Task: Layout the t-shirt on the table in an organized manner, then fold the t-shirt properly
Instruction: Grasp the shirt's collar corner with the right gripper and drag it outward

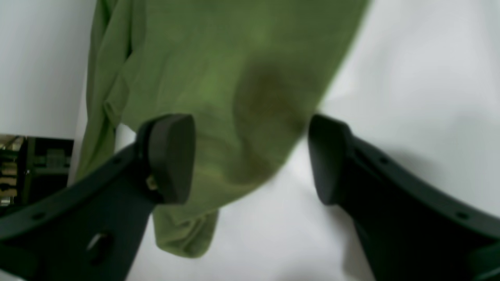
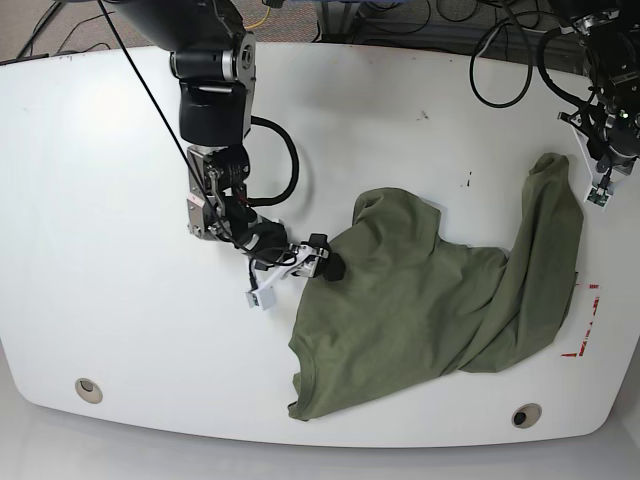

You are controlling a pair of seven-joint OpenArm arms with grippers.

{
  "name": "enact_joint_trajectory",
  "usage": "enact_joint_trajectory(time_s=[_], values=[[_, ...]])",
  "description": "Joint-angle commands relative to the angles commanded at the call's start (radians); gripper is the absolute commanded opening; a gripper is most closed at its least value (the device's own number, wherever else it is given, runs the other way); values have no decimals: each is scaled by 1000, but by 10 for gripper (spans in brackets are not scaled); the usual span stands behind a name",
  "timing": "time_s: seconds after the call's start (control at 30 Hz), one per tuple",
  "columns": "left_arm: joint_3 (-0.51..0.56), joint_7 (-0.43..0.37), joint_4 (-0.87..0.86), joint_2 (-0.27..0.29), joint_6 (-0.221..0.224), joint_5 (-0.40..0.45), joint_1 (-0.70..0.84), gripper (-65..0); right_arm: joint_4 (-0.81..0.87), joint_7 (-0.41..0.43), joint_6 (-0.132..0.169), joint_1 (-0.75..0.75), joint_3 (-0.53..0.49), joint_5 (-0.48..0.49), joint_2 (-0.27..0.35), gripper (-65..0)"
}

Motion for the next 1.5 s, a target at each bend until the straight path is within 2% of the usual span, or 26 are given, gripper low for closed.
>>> enact_joint_trajectory(time_s=[0.3, 0.43, 0.5, 0.63, 0.67, 0.87, 0.97, 1.27, 1.5], values=[[0, 0, 0, 0, 0, 0, 0, -650, -2, 43, 0, 0, -2, 0, -20, -211], [0, 0, 0, 0, 0, -2, 0, -650, -2, 43, 0, -2, -2, 0, -28, -239], [0, 0, 0, 0, 0, -2, 0, -650, -2, 44, 0, -2, -2, 0, -28, -333], [0, 0, 0, 0, 0, -2, 0, -650, -2, 64, 2, 0, -3, 0, -28, -623], [0, 0, 0, 0, 0, -2, 0, -650, -2, 68, 5, 0, -3, 0, -26, -650], [0, 0, 0, 0, 0, -2, 0, -650, 3, 64, 5, -6, -2, 0, -21, -650], [2, 0, 0, 0, 0, -2, -3, -650, 12, 32, 5, -28, 2, 8, 14, -650], [8, 0, 0, 3, 0, -2, -8, -650, 416, -107, -2, -241, 11, 8, 133, -650], [43, 0, 2, 8, 0, -2, -9, -650, 666, -189, 0, -404, 117, 8, 199, -650]])
